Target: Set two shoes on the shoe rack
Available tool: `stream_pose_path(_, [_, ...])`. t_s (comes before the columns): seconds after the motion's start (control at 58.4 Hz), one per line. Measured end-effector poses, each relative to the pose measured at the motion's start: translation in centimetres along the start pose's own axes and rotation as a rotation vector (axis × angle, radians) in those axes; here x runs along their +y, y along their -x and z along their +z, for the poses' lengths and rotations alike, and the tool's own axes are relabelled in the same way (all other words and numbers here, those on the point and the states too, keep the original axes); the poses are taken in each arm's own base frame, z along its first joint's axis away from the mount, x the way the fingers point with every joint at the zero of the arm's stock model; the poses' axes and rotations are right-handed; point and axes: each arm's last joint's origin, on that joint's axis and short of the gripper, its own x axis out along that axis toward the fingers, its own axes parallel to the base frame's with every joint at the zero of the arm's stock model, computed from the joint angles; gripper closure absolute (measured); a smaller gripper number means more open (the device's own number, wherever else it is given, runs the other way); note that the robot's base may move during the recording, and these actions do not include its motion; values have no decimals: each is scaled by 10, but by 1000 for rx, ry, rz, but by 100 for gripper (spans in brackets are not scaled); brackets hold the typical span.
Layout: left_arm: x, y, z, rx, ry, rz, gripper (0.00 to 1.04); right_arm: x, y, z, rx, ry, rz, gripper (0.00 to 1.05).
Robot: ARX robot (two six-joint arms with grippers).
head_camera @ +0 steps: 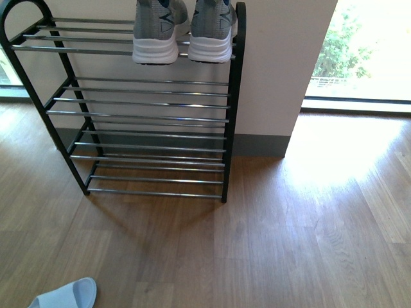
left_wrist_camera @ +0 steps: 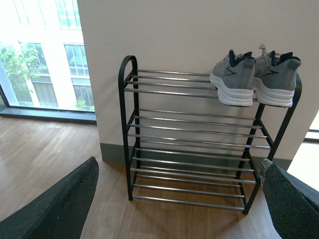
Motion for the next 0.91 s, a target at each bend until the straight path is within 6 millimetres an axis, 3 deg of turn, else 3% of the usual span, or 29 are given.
stream_pose_path(0.908, [0, 0, 0, 0, 0, 0, 9, 0, 0, 0, 2, 0, -2, 9])
